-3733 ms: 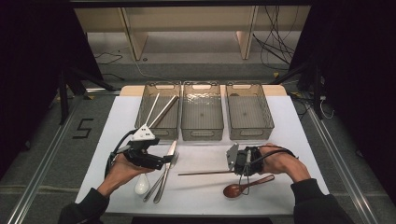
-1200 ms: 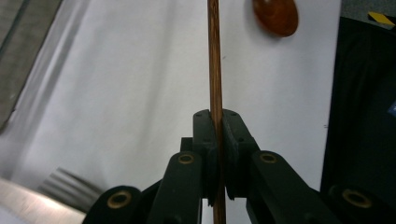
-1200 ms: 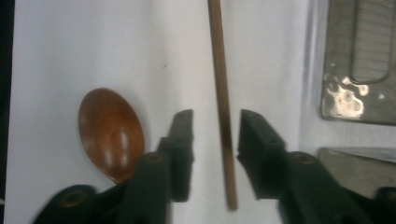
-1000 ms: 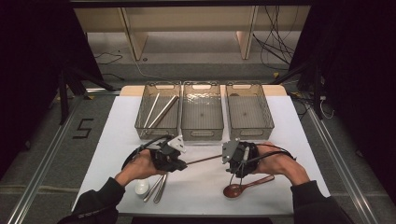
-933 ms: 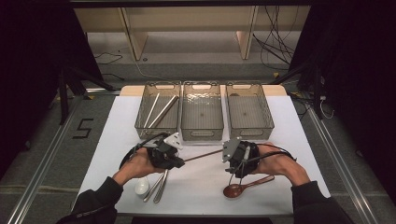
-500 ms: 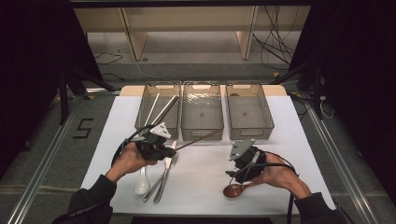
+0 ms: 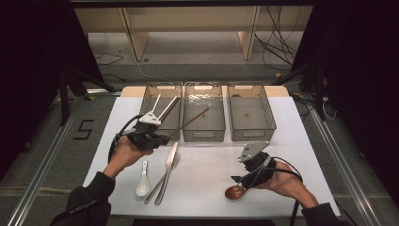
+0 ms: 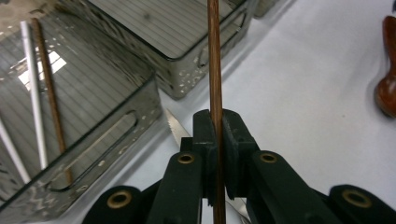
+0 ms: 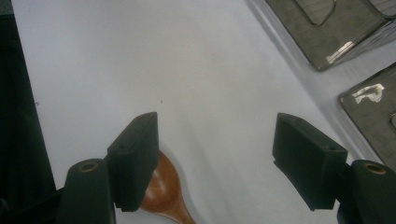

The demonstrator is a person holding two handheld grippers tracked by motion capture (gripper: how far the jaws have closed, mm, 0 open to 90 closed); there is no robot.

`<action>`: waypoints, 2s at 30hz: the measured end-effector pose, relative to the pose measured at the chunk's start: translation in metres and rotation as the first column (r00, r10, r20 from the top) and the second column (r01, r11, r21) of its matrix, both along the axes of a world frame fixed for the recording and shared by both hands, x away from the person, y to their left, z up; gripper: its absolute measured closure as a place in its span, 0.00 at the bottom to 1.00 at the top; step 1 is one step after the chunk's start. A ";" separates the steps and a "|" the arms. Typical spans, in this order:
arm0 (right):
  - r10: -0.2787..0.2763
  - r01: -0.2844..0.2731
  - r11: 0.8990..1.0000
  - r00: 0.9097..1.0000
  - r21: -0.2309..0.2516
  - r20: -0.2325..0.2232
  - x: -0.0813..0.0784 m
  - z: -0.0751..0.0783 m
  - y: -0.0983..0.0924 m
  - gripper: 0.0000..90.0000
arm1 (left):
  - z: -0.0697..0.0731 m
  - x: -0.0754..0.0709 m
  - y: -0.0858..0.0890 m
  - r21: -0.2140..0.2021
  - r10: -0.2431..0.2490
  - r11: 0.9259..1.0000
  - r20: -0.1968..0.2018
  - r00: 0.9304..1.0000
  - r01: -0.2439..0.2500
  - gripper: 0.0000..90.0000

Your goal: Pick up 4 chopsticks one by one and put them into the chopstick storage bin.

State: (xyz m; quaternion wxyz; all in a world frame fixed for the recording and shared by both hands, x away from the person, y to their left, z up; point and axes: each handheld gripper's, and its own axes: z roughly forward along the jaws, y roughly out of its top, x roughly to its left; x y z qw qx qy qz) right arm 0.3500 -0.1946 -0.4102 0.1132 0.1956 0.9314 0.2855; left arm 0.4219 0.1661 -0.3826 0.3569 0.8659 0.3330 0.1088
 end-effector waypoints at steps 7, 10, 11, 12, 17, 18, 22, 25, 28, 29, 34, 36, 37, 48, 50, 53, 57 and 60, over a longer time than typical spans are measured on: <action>-0.008 0.008 1.000 1.000 -0.002 -0.004 -0.003 -0.002 -0.001 0.36 | 0.008 0.025 0.011 -0.045 0.091 0.995 0.014 0.996 -0.090 0.95; -0.008 0.008 1.000 1.000 -0.001 -0.006 -0.005 -0.001 -0.001 0.36 | 0.005 0.039 0.018 -0.065 0.133 0.989 0.001 0.991 -0.132 0.95; -0.011 0.011 1.000 1.000 -0.002 -0.006 -0.005 -0.001 -0.001 0.36 | 0.004 0.043 0.020 -0.073 0.151 0.986 -0.002 0.989 -0.150 0.95; -0.007 0.007 1.000 1.000 0.000 -0.001 -0.006 -0.001 -0.002 0.36 | 0.003 0.047 0.022 -0.076 0.164 0.984 -0.004 0.987 -0.163 0.95; -0.008 0.008 1.000 1.000 -0.002 -0.007 -0.009 -0.001 -0.003 0.35 | 0.004 0.065 0.031 -0.080 0.224 0.971 -0.007 0.974 -0.224 0.95; -0.009 0.009 1.000 1.000 0.000 -0.006 -0.009 -0.001 -0.003 0.35 | 0.004 0.069 0.032 -0.077 0.237 0.969 -0.004 0.971 -0.237 0.95; -0.007 0.007 1.000 1.000 0.000 -0.012 -0.010 -0.001 -0.003 0.34 | 0.004 0.080 0.034 -0.071 0.270 0.960 -0.006 0.963 -0.269 0.95; -0.005 0.005 1.000 1.000 0.000 -0.015 -0.011 -0.001 -0.003 0.34 | 0.001 0.090 0.037 -0.057 0.292 0.955 -0.021 0.956 -0.293 0.95; 0.002 -0.002 1.000 1.000 -0.003 -0.016 -0.012 -0.001 -0.002 0.34 | -0.001 0.099 0.038 -0.044 0.314 0.948 -0.034 0.949 -0.315 0.95; 0.004 -0.004 1.000 1.000 -0.005 -0.015 -0.012 -0.001 -0.002 0.34 | -0.002 0.101 0.037 -0.034 0.318 0.947 -0.035 0.947 -0.319 0.95; 0.011 -0.011 1.000 1.000 -0.005 -0.015 -0.013 -0.001 -0.002 0.34 | -0.006 0.111 0.038 -0.017 0.337 0.941 -0.060 0.939 -0.339 0.95; 0.016 -0.016 1.000 1.000 -0.008 -0.016 -0.013 -0.001 -0.002 0.34 | -0.008 0.113 0.038 -0.018 0.344 0.938 -0.066 0.937 -0.346 0.95; 0.017 -0.017 1.000 1.000 -0.008 -0.017 -0.013 -0.001 -0.002 0.34 | -0.009 0.113 0.038 -0.015 0.347 0.937 -0.070 0.935 -0.349 0.94; 0.023 -0.024 1.000 0.999 -0.016 -0.027 -0.014 -0.003 -0.001 0.34 | -0.022 0.121 0.039 -0.027 0.385 0.921 -0.103 0.917 -0.390 0.93; 0.021 -0.022 1.000 0.999 -0.019 -0.031 -0.014 -0.004 0.000 0.34 | -0.022 0.121 0.039 -0.037 0.393 0.917 -0.098 0.914 -0.398 0.84; 0.025 -0.026 1.000 0.999 -0.018 -0.030 -0.014 -0.004 0.000 0.34 | -0.019 0.120 0.039 -0.053 0.404 0.911 -0.093 0.910 -0.410 0.72; 0.029 -0.030 0.999 0.999 -0.019 -0.030 -0.014 -0.004 0.001 0.34 | -0.014 0.115 0.038 -0.063 0.385 0.918 -0.103 0.917 -0.392 0.61; 0.024 -0.025 0.999 0.999 -0.021 -0.030 -0.014 -0.004 0.000 0.34 | -0.010 0.108 0.038 -0.077 0.377 0.919 -0.116 0.919 -0.387 0.51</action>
